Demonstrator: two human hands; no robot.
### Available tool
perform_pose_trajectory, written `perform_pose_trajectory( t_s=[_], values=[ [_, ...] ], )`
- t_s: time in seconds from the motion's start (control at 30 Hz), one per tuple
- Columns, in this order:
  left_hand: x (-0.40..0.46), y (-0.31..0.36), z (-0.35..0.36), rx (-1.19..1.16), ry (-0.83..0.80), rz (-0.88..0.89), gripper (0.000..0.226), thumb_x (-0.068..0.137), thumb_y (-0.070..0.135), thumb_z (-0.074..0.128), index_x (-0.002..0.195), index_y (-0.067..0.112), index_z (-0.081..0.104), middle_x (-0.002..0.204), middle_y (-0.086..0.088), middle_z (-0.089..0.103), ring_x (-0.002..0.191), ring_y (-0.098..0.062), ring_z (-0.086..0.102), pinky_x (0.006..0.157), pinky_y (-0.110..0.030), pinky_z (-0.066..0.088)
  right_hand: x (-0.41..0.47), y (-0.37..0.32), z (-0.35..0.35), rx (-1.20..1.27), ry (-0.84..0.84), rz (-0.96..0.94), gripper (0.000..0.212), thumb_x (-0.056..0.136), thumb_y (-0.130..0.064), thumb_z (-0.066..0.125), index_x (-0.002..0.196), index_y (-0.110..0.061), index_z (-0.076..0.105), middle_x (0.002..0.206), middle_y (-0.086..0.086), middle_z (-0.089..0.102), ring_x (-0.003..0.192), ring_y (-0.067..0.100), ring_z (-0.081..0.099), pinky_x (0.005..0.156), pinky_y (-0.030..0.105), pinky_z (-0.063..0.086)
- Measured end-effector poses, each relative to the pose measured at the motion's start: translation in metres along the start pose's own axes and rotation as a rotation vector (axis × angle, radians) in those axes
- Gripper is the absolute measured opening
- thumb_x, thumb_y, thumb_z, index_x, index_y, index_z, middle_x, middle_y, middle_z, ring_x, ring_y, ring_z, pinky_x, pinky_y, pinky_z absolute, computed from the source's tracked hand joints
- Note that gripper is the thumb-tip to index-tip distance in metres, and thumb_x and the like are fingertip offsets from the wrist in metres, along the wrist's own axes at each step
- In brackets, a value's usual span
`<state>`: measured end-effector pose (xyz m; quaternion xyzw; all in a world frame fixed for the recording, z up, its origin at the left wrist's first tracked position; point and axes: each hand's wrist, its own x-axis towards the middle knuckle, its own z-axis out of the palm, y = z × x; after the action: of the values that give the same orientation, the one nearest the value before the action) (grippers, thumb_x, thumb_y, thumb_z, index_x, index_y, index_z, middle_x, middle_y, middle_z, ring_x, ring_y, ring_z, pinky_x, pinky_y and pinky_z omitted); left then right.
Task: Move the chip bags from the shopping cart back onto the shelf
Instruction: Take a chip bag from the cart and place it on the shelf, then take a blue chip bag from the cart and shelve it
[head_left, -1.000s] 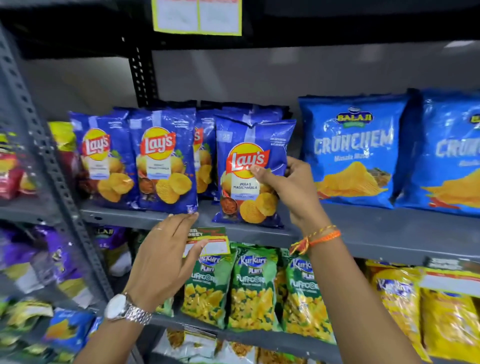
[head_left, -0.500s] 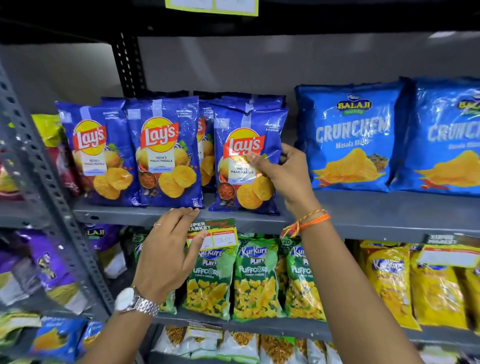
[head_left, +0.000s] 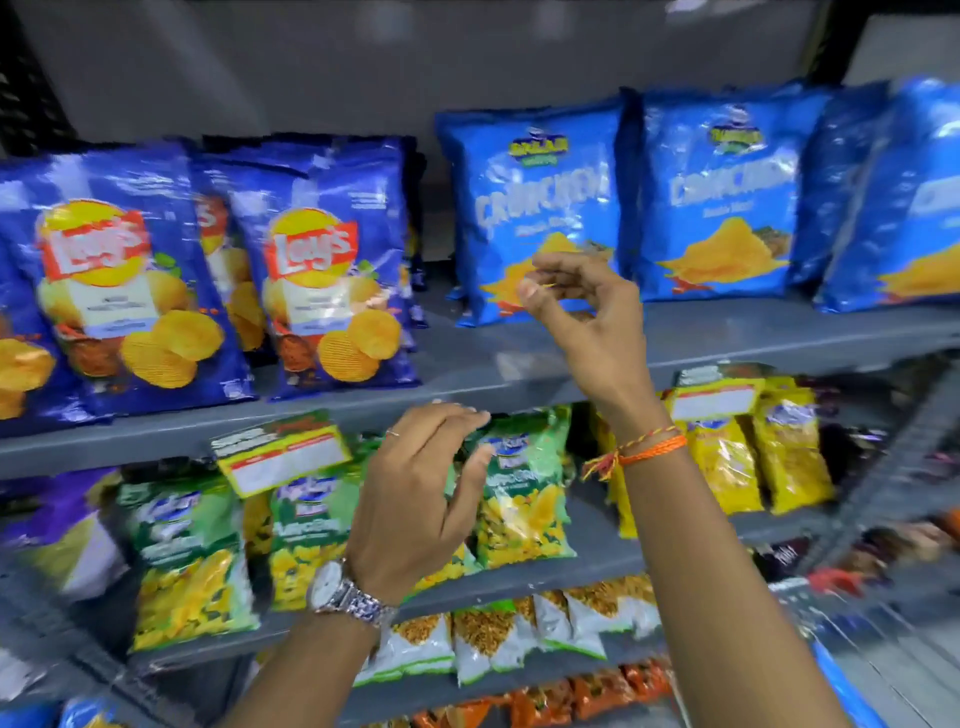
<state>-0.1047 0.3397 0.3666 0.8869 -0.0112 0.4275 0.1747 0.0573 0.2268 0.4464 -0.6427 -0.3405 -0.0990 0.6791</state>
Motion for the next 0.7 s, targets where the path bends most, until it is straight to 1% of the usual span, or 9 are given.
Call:
perform_pose_trajectory(
  t_s=[0.1,0.17,0.27,0.37,0.47,0.53,0.57,0.6,0.7],
  values=[
    [0.0,0.028,0.055,-0.152,-0.073,0.045,0.031,0.101,0.028,0.049,0.112,0.01,0.072,0.112,-0.003,0.071,0.11,-0.013,0.061,0.104,-0.017,0.04,-0.024,0.02,-0.065,-0.066,0.106,0.044,0.019,0.087,-0.023,0.076,0.105,-0.018,0.073,0.088,-0.012,0.073,0.079,-0.006,0.065,0.071,0.014,0.053],
    [-0.006,0.046,0.095,-0.228,-0.165,0.033,0.03,0.101,0.028,0.049,0.109,0.011,0.073,0.11,-0.002,0.071,0.108,-0.013,0.061,0.103,-0.016,0.04,-0.047,0.038,-0.112,-0.138,0.211,0.099,0.015,0.088,-0.022,0.075,0.103,-0.018,0.074,0.083,-0.016,0.072,0.077,-0.005,0.065,0.069,0.016,0.053],
    [-0.027,0.081,0.166,-0.287,-0.357,-0.008,0.037,0.101,0.033,0.046,0.107,0.01,0.074,0.109,-0.004,0.072,0.108,-0.019,0.063,0.1,-0.025,0.044,-0.092,0.076,-0.194,-0.217,0.363,0.223,0.012,0.09,-0.018,0.073,0.102,-0.014,0.073,0.088,0.002,0.074,0.078,0.01,0.063,0.071,0.026,0.053],
    [-0.065,0.11,0.234,-0.339,-0.565,-0.023,0.04,0.099,0.034,0.044,0.105,0.008,0.074,0.107,-0.009,0.074,0.105,-0.027,0.068,0.097,-0.028,0.043,-0.156,0.122,-0.272,-0.229,0.519,0.42,0.022,0.09,-0.017,0.074,0.104,0.0,0.073,0.088,0.02,0.073,0.078,0.018,0.062,0.072,0.036,0.05],
    [-0.115,0.138,0.294,-0.369,-0.792,0.012,0.044,0.099,0.038,0.041,0.109,0.009,0.073,0.113,-0.01,0.072,0.11,-0.027,0.065,0.102,-0.032,0.044,-0.238,0.172,-0.333,-0.243,0.647,0.633,0.003,0.089,-0.004,0.074,0.091,-0.002,0.072,0.076,0.009,0.07,0.069,0.006,0.062,0.07,0.025,0.05],
    [-0.147,0.152,0.324,-0.371,-0.898,0.006,0.039,0.099,0.032,0.049,0.113,0.004,0.071,0.115,-0.014,0.07,0.113,-0.027,0.062,0.104,-0.032,0.041,-0.292,0.204,-0.354,-0.292,0.705,0.788,0.018,0.085,0.003,0.075,0.079,-0.012,0.068,0.068,0.0,0.066,0.057,-0.009,0.059,0.065,0.017,0.05],
    [-0.161,0.158,0.339,-0.37,-0.944,-0.001,0.034,0.099,0.026,0.054,0.116,0.001,0.07,0.119,-0.018,0.069,0.116,-0.03,0.062,0.107,-0.032,0.038,-0.317,0.22,-0.362,-0.306,0.722,0.879,0.02,0.084,0.004,0.076,0.077,-0.012,0.066,0.067,0.0,0.065,0.054,-0.01,0.059,0.065,0.02,0.05],
    [-0.175,0.165,0.352,-0.37,-0.993,-0.005,0.032,0.098,0.019,0.059,0.12,-0.002,0.068,0.122,-0.021,0.067,0.119,-0.034,0.062,0.11,-0.032,0.036,-0.343,0.238,-0.367,-0.305,0.734,0.97,0.019,0.082,0.003,0.077,0.076,-0.011,0.066,0.067,0.002,0.065,0.055,-0.009,0.06,0.067,0.026,0.05],
    [-0.208,0.173,0.38,-0.359,-1.074,0.013,0.034,0.096,0.015,0.061,0.124,-0.003,0.065,0.126,-0.021,0.066,0.123,-0.037,0.059,0.113,-0.034,0.033,-0.409,0.285,-0.368,-0.288,0.786,1.234,0.018,0.075,-0.004,0.085,0.078,-0.008,0.068,0.074,0.011,0.065,0.07,0.015,0.06,0.074,0.036,0.049]
  ],
)
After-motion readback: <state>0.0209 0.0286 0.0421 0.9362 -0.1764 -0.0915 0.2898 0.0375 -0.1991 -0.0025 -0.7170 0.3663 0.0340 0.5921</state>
